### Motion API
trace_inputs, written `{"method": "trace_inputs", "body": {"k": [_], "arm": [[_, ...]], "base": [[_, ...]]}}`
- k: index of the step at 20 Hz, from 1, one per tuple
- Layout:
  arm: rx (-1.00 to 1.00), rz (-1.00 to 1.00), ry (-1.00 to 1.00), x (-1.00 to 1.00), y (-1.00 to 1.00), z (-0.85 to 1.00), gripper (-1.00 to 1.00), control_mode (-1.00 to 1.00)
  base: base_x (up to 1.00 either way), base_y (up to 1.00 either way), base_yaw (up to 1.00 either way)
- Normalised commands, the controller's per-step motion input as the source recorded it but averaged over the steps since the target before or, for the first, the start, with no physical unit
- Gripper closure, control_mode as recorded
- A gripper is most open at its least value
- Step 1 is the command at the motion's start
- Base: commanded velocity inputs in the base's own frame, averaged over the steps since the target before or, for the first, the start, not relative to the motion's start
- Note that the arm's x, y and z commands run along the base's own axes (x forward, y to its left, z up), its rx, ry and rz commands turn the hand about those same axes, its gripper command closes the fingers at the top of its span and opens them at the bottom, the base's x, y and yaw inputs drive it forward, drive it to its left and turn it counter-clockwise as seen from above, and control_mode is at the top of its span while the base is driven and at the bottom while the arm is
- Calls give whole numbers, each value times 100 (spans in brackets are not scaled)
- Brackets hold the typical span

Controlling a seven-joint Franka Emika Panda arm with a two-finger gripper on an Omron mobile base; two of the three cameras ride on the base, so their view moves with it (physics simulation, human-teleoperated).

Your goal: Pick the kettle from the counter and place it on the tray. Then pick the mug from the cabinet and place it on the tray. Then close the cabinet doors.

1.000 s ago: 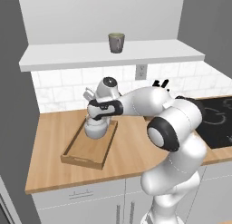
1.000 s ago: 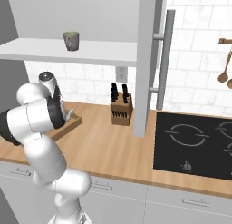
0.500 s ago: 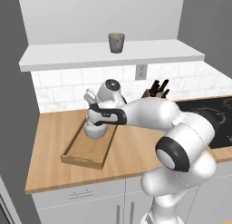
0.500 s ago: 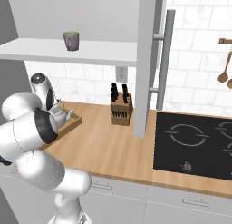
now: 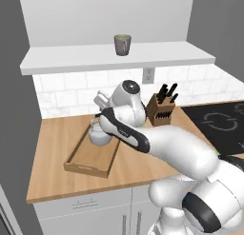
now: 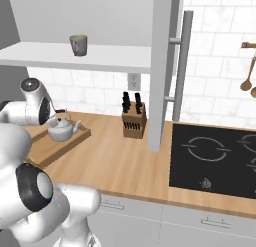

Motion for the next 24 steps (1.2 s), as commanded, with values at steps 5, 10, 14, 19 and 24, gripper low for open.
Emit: {"method": "trace_inputs", "body": {"k": [5, 10, 14, 19, 24], "arm": [[-3, 0, -1, -92, -19, 49, -100, -100], [-20, 4, 0, -42, -32, 67, -100, -100], [-34, 15, 10, -36, -24, 82, -100, -100], [-17, 20, 14, -21, -35, 39, -100, -100], [1, 8, 0, -6, -38, 0, -100, -100]], "base": [[0, 0, 0], [0, 0, 0], [0, 0, 0], [0, 0, 0], [0, 0, 0]]}}
